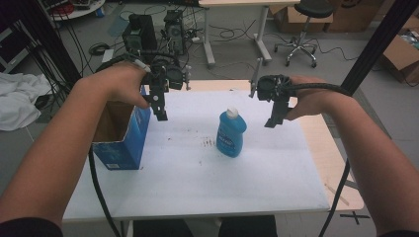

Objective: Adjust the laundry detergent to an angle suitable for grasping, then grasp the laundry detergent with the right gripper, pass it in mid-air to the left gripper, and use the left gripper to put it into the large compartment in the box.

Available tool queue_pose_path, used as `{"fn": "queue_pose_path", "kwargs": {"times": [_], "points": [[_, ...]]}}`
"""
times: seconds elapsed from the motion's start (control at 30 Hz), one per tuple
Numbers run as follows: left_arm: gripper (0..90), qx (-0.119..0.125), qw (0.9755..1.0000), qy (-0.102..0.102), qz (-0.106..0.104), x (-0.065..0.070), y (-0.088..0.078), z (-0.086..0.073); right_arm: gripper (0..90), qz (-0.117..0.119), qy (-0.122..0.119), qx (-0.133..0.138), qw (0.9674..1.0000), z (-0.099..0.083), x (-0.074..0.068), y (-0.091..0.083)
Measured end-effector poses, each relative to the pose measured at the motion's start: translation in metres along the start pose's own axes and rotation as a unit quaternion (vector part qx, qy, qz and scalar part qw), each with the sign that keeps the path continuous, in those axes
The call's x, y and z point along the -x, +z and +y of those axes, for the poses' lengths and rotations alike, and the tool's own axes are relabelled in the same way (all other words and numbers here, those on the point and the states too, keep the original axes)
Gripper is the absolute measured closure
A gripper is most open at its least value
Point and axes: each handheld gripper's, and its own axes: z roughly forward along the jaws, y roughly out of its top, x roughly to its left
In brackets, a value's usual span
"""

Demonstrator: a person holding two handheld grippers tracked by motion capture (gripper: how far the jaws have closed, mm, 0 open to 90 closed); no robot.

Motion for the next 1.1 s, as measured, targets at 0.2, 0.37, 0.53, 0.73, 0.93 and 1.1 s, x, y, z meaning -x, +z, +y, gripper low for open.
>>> {"fn": "queue_pose_path", "kwargs": {"times": [0.2, 0.37, 0.53, 0.73, 0.93, 1.1], "points": [[0.1, 0.0, 1.0, -0.001, 0.004, 0.0016, -0.0012, 0.0026, 0.0, -0.001, 0.001, -0.003, 1.0, -0.0026, -0.0016, 0.0016], [0.1, -0.001, 1.0, -0.001, 0.006, 0.0051, -0.0032, 0.0021, 0.0, -0.003, 0.0, -0.006, 1.0, -0.0014, -0.0031, 0.0017], [0.1, 0.003, 1.0, -0.002, 0.008, 0.0064, -0.0052, 0.0004, 0.0, -0.004, -0.001, -0.003, 1.0, 0.0011, -0.0043, 0.0025], [0.1, -0.001, 1.0, 0.004, 0.005, 0.0024, -0.0017, 0.003, 0.0, -0.004, 0.0, -0.006, 1.0, -0.0005, -0.0011, 0.0033], [0.1, 0.004, 1.0, 0.002, 0.008, 0.001, -0.0057, 0.0037, 0.0, -0.005, 0.005, -0.001, 1.0, -0.0042, 0.0023, 0.0022], [0.1, -0.004, 0.9999, 0.006, 0.012, 0.002, -0.0085, 0.0024, 0.0, -0.006, 0.006, -0.007, 0.9999, -0.0047, 0.0023, 0.0014]]}}
